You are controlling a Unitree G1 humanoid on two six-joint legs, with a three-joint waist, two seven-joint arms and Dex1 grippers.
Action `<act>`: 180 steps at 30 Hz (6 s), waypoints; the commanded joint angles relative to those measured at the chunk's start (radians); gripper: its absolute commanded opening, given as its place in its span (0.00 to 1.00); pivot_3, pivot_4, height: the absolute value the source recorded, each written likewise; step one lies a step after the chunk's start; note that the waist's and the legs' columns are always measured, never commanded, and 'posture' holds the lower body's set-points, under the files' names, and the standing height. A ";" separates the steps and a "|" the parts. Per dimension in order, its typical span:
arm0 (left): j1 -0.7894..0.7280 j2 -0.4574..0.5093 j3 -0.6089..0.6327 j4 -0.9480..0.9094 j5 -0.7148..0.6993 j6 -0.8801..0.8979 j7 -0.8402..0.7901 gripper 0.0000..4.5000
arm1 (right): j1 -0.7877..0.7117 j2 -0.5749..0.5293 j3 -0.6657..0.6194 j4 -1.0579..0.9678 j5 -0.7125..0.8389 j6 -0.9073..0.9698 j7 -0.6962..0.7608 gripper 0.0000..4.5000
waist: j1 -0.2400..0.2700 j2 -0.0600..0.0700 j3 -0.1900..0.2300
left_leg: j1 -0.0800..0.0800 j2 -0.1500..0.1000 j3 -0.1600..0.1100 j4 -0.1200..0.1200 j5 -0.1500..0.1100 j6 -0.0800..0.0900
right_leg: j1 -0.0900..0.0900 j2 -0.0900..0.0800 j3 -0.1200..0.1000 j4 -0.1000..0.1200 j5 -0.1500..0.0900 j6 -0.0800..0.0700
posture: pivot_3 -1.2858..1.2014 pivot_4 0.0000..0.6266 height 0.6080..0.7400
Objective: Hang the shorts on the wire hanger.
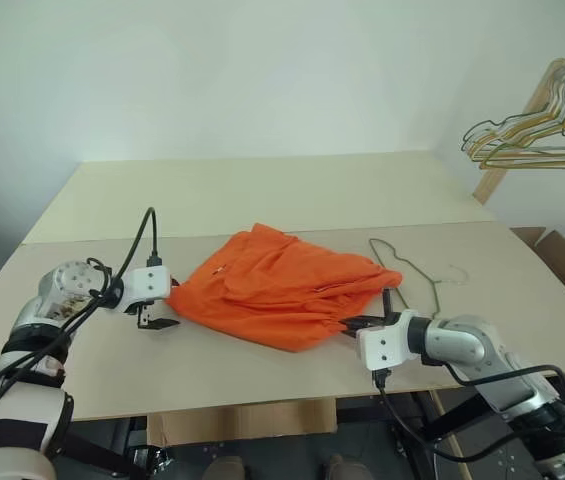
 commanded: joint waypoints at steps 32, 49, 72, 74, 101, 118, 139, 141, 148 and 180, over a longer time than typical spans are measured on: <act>-0.060 -0.052 0.002 0.205 0.064 -0.069 0.012 0.00 | -0.037 0.038 -0.021 -0.030 0.009 0.022 0.016 0.00 | -0.004 0.000 -0.001 | 0.012 0.000 0.000 0.000 0.000 0.000 | 0.013 0.000 0.000 -0.001 0.000 0.001 | 0.53 0.00 1.00; 0.626 0.363 0.302 -0.916 -0.293 0.423 -0.172 0.00 | -0.018 -0.039 -0.033 -0.065 0.188 -0.146 0.109 0.00 | -0.021 -0.002 0.001 | 0.010 0.003 0.006 -0.003 0.000 0.001 | 0.005 -0.001 0.005 0.002 -0.001 0.001 | 0.54 0.00 1.00; -0.254 -0.157 0.444 -0.903 -0.293 0.373 0.766 0.00 | -0.928 0.242 -0.178 0.691 -0.041 -0.146 -0.791 0.00 | -0.047 -0.007 -0.001 | -0.023 -0.004 0.002 -0.015 0.012 -0.022 | -0.037 -0.006 0.004 0.007 0.004 -0.002 | 0.54 0.00 1.00; -0.097 -0.064 0.461 -1.033 -0.376 0.434 0.618 0.00 | -0.829 0.223 -0.141 0.651 -0.013 -0.200 -0.682 0.00 | -0.060 -0.006 -0.002 | -0.024 -0.003 0.002 -0.014 0.012 -0.022 | -0.035 -0.005 0.004 0.004 0.004 -0.001 | 0.54 0.00 1.00; 1.147 0.413 0.623 -1.600 -0.357 0.786 -0.087 0.00 | -0.399 -0.069 0.178 0.474 0.187 -0.641 0.179 0.00 | -0.057 -0.004 0.006 | 0.026 0.003 0.007 -0.008 0.000 -0.001 | 0.015 -0.001 0.006 -0.001 -0.001 -0.003 | 0.54 0.00 1.00; 1.204 0.420 0.501 -1.782 -0.258 0.925 -0.037 0.14 | -0.488 -0.125 0.282 0.630 0.212 -0.842 0.362 0.27 | -0.048 -0.003 0.008 | 0.028 0.003 0.008 -0.009 0.000 -0.001 | 0.016 -0.001 0.008 -0.001 -0.006 -0.009 | 0.54 0.00 1.00; 0.785 0.219 0.700 -1.440 -0.698 0.794 -0.111 0.99 | -0.389 -0.177 -0.095 0.137 0.598 1.068 0.071 0.74 | -0.037 -0.004 0.012 | 0.028 0.004 0.010 -0.008 -0.001 -0.001 | 0.015 -0.002 0.007 0.001 -0.007 -0.010 | 0.52 0.00 1.00; 0.716 0.168 0.650 -1.425 -0.749 0.817 -0.081 0.99 | -0.381 -0.078 -0.152 0.148 0.589 1.223 -0.055 0.74 | -0.034 -0.004 0.012 | 0.026 0.004 0.009 -0.008 -0.001 -0.001 | 0.014 0.000 0.007 0.000 -0.004 -0.005 | 0.52 0.00 1.00; 0.579 0.055 0.532 -1.394 -0.853 0.864 -0.012 0.99 | -0.330 0.078 -0.167 0.077 0.496 1.406 -0.293 0.74 | -0.030 -0.003 0.011 | 0.003 0.002 0.006 -0.005 -0.001 -0.001 | -0.007 -0.001 0.006 0.003 -0.002 -0.003 | 0.51 0.00 1.00; 0.607 0.049 0.428 -1.422 -0.827 0.801 -0.019 1.00 | -0.350 0.149 -0.115 0.250 0.468 1.457 -0.252 0.01 | -0.069 -0.007 0.009 | 0.008 0.001 0.004 -0.004 -0.001 -0.001 | 0.002 0.000 0.005 0.000 0.000 -0.001 | 0.52 0.00 1.00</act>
